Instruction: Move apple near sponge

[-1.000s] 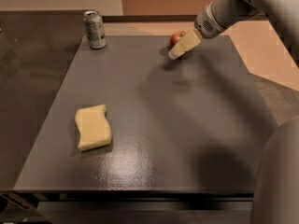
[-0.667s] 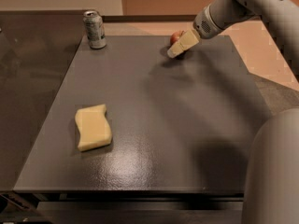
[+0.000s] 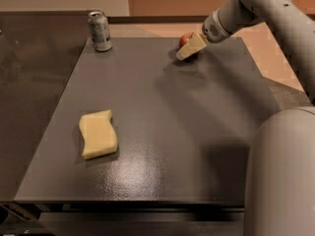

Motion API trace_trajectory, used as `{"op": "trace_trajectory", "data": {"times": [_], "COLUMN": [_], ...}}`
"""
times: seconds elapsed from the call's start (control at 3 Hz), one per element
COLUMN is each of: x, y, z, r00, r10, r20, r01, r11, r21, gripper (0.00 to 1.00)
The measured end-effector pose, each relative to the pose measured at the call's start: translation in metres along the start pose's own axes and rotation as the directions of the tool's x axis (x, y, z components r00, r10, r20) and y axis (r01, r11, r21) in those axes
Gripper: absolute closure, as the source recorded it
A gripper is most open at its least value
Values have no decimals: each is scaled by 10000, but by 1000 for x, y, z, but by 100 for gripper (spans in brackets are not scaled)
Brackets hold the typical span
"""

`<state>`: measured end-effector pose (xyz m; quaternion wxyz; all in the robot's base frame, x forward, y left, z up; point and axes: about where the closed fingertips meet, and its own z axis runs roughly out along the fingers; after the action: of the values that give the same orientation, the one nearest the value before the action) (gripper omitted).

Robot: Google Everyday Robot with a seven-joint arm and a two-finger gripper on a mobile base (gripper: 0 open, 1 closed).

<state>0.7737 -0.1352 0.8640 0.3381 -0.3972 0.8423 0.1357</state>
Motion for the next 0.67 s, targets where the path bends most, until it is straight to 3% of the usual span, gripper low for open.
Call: {"op": "trace_trajectory", "data": {"times": [0.67], "x": [-1], "y": [-7], "z": [1], "r00": [10000], "r10": [60], "r20": [35], "r01": [-60], "r11": [9998], "r21": [170], "gripper": [64]}}
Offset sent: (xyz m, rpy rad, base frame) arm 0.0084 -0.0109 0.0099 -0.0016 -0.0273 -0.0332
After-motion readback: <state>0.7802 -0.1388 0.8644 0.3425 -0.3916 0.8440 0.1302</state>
